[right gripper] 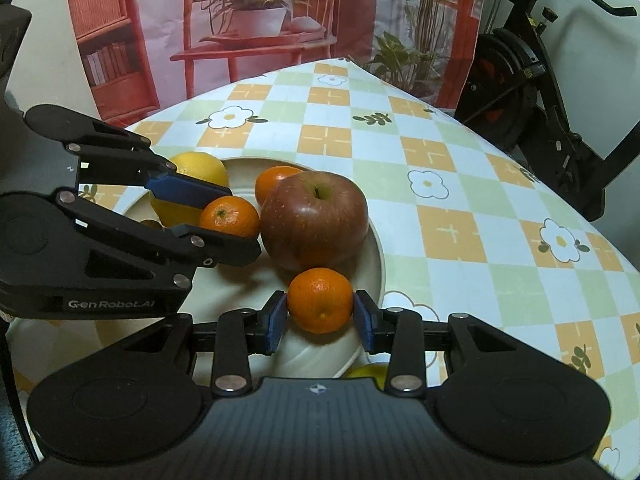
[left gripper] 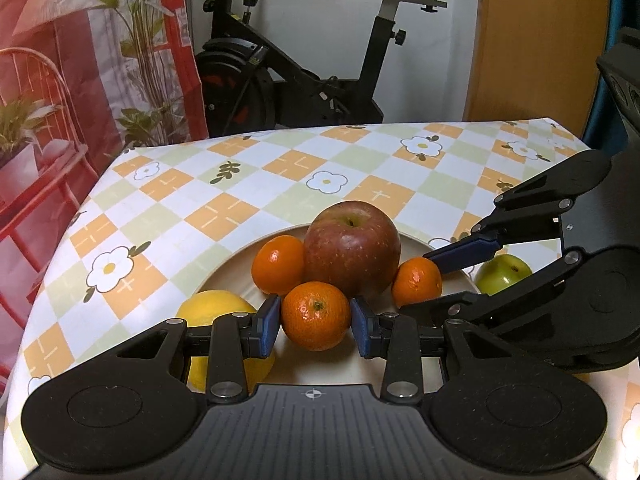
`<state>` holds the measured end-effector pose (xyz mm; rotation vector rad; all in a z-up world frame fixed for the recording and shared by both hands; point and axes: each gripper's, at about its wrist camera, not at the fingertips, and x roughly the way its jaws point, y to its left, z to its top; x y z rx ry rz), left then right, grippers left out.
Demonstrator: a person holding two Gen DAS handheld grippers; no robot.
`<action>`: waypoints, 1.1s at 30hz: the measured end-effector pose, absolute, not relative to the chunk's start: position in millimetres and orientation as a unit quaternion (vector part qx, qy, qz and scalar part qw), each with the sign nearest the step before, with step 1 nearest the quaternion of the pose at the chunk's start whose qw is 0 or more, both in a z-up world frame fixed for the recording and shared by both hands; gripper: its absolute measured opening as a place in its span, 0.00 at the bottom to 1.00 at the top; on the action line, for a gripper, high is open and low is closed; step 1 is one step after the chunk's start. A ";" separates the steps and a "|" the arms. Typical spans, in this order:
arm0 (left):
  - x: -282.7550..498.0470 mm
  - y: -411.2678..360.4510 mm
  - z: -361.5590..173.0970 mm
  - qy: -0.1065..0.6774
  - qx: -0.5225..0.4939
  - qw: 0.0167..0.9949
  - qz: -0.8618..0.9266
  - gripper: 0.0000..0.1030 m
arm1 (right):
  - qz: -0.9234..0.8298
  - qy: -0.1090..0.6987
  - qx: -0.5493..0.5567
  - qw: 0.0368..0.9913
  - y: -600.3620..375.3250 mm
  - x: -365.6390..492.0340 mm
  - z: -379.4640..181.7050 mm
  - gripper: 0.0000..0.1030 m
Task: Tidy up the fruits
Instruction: 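Carry both tangerines in the two tools over the cream plate, then open both tools to drop the tangerines onto the plate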
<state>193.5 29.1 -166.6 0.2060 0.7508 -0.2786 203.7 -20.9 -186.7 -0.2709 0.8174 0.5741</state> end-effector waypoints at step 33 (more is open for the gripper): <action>135.5 -28.9 -127.0 0.299 -0.033 0.935 -0.188 0.65 | 0.134 0.194 0.028 0.971 -140.9 54.7 -146.9 0.70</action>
